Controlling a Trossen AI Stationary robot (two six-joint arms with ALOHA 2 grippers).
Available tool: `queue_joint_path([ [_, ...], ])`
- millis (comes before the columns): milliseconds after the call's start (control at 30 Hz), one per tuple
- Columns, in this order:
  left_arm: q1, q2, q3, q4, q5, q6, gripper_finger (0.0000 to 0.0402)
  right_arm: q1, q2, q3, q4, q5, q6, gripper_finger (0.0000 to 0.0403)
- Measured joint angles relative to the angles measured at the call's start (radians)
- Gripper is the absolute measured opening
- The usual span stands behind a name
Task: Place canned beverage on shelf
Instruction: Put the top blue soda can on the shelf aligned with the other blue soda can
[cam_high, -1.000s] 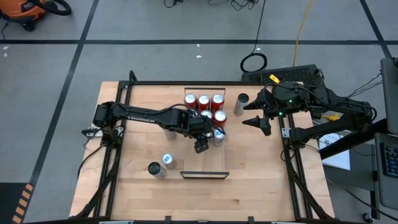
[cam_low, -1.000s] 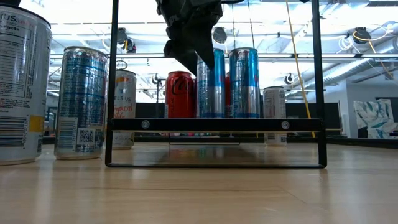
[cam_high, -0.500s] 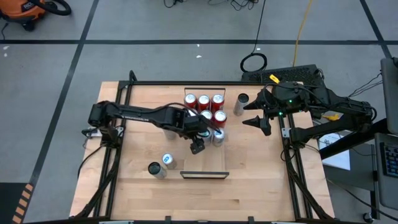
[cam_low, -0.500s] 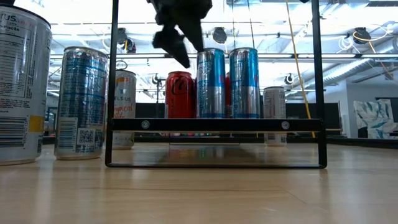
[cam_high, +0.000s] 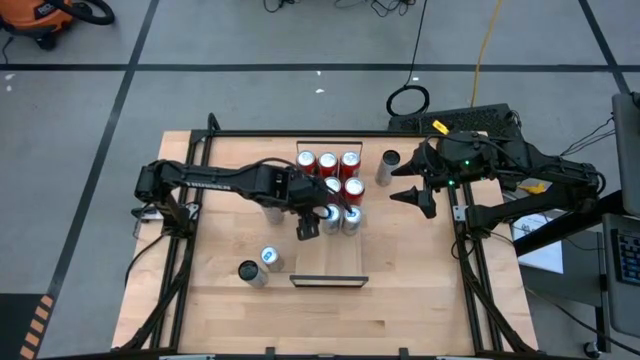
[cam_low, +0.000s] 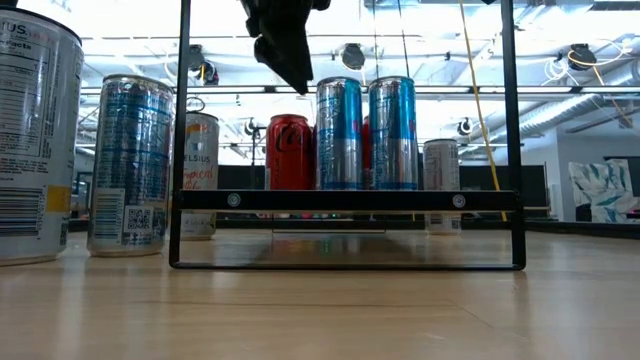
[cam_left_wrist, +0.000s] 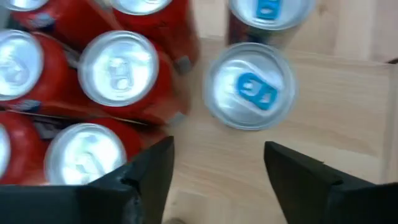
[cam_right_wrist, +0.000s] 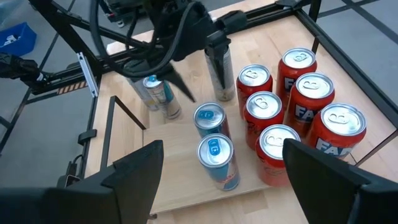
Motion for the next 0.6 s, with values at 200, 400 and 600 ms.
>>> queue_joint_path([
  [200,0.014,0.012,0.000,0.000,-0.022,0.052,0.0190,0.000,0.000,0.000,0.000,0.000,0.007,0.0304],
  [400,0.016,0.029,0.000,0.021,-0.022,0.060,0.0164,0.000,0.000,0.000,0.000,0.000,0.007,0.0304],
  [600,0.016,0.046,0.000,0.034,-0.012,0.060,0.0161,0.000,0.000,0.000,0.000,0.000,0.008,0.0304],
])
